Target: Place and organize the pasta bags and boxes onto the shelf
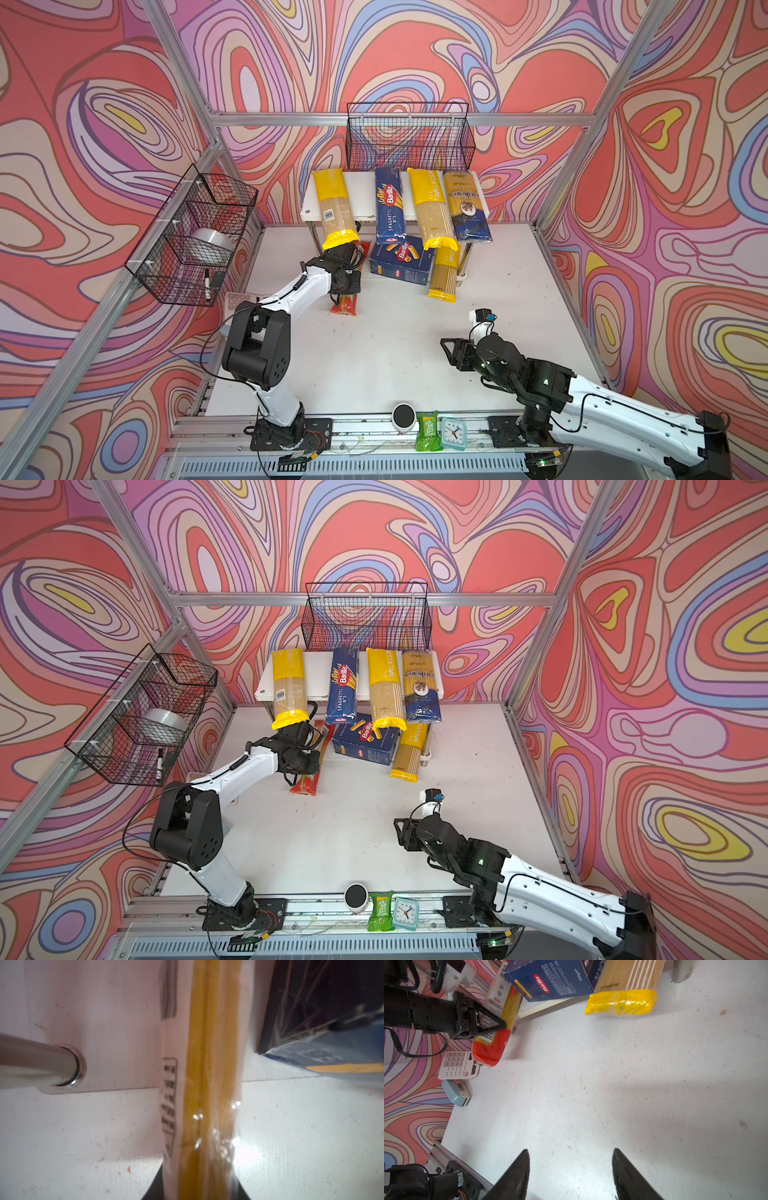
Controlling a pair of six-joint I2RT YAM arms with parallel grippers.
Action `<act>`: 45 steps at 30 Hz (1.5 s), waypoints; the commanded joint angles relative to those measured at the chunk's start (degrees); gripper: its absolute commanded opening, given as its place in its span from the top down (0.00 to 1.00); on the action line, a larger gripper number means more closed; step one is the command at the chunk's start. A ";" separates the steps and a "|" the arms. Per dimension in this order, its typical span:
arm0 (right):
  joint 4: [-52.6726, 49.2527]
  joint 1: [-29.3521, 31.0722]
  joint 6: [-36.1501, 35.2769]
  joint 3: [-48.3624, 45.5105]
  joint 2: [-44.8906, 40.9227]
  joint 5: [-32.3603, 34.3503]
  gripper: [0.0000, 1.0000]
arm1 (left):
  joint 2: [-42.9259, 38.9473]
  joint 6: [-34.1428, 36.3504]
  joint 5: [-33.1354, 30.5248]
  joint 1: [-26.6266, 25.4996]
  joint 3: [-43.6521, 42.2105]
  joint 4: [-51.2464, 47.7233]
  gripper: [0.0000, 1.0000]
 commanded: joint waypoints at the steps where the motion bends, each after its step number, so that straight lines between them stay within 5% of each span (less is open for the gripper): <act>1: 1.89 0.15 0.70 0.05 0.75 -0.38 0.35 | 1.70 0.84 -0.11 0.71 2.70 2.92 0.80; 9: 1.63 0.11 1.31 0.15 0.26 -0.25 0.35 | 2.11 1.28 -0.16 0.92 2.88 3.96 0.57; 17: 0.36 0.08 1.84 -0.22 -2.09 0.47 0.35 | 1.57 2.05 -1.52 0.95 1.59 5.78 0.50; 27: -0.38 0.08 2.15 -0.39 -3.30 0.24 0.35 | -1.55 1.46 -1.68 1.14 -2.68 6.75 0.00; 45: 0.07 0.08 3.42 -1.49 -4.34 -1.52 0.34 | -11.70 -2.28 2.01 1.26 -14.13 5.57 0.00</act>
